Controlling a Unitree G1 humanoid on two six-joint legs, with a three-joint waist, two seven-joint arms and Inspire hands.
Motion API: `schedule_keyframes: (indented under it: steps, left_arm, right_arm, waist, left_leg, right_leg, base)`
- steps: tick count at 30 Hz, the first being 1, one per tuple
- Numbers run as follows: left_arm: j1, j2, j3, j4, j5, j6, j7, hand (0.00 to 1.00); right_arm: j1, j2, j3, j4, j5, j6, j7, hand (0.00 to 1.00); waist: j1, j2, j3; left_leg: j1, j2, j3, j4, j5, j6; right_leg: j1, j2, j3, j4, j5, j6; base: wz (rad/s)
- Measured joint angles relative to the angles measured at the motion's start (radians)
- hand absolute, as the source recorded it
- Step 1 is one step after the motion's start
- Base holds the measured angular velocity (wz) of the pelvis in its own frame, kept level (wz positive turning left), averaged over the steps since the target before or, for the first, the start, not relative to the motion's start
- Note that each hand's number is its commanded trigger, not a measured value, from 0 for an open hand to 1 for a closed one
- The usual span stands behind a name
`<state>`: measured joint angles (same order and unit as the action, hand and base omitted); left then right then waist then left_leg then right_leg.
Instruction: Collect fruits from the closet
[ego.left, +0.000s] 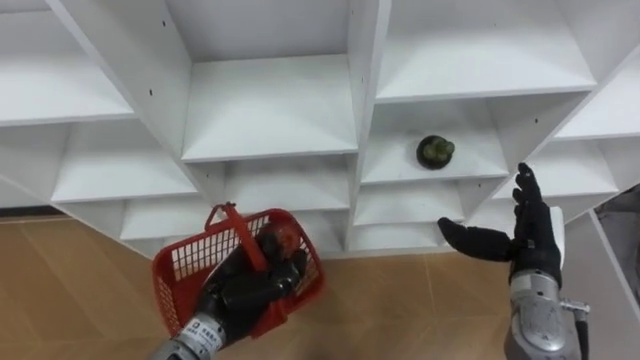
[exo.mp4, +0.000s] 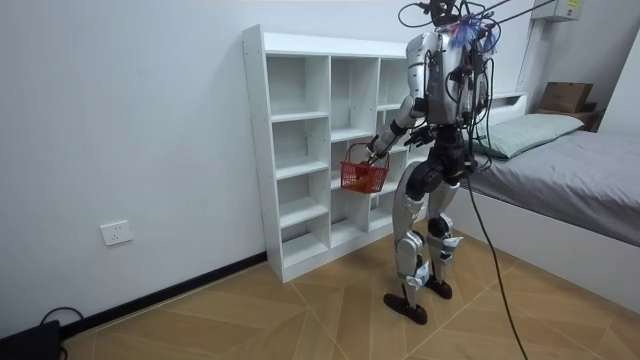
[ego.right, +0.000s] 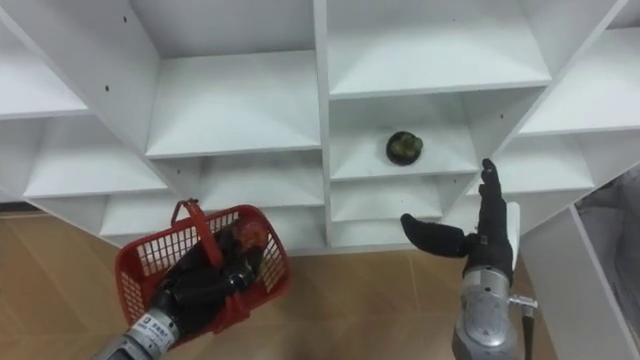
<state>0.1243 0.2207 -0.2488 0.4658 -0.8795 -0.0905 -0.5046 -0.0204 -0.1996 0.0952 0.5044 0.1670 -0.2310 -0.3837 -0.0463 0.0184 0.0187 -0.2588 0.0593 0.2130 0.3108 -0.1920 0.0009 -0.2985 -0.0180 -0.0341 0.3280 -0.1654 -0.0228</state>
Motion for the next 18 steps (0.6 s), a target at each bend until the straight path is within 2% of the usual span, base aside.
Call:
schedule_keyframes:
  steps: [7, 12, 18]
  left_arm:
    - [-0.004, 0.000, 0.013, 0.012, 0.000, -0.004, 0.025, 1.00]
    - [-0.024, -0.007, 0.014, 0.023, 0.003, -0.004, 0.050, 1.00]
    - [-0.038, -0.013, 0.008, 0.036, 0.066, -0.004, 0.088, 1.00]
  right_arm:
    - [-0.049, 0.000, 0.000, 0.027, 0.028, -0.032, -0.021, 0.00]
    - [-0.080, 0.000, 0.001, 0.030, 0.024, -0.032, -0.035, 0.00]
    - [-0.102, 0.000, 0.003, 0.038, 0.025, -0.031, -0.039, 0.00]
  waist:
    - [0.004, 0.000, -0.0001]
    - [0.018, -0.005, 0.0011]
    - [0.024, -0.010, 0.0040]
  left_leg:
    - [-0.029, 0.000, -0.002, 0.008, 0.001, 0.001]
    - [-0.079, -0.003, 0.000, 0.018, 0.003, 0.004]
    - [-0.103, -0.002, 0.000, 0.021, 0.006, 0.005]
  right_leg:
    - [-0.027, -0.003, -0.005, 0.003, 0.000, 0.000]
    - [-0.087, -0.010, -0.014, 0.035, 0.000, 0.000]
    - [-0.104, -0.017, -0.040, 0.034, 0.000, -0.001]
  base:
    - [0.01]
    - [-0.01]
    - [0.05]
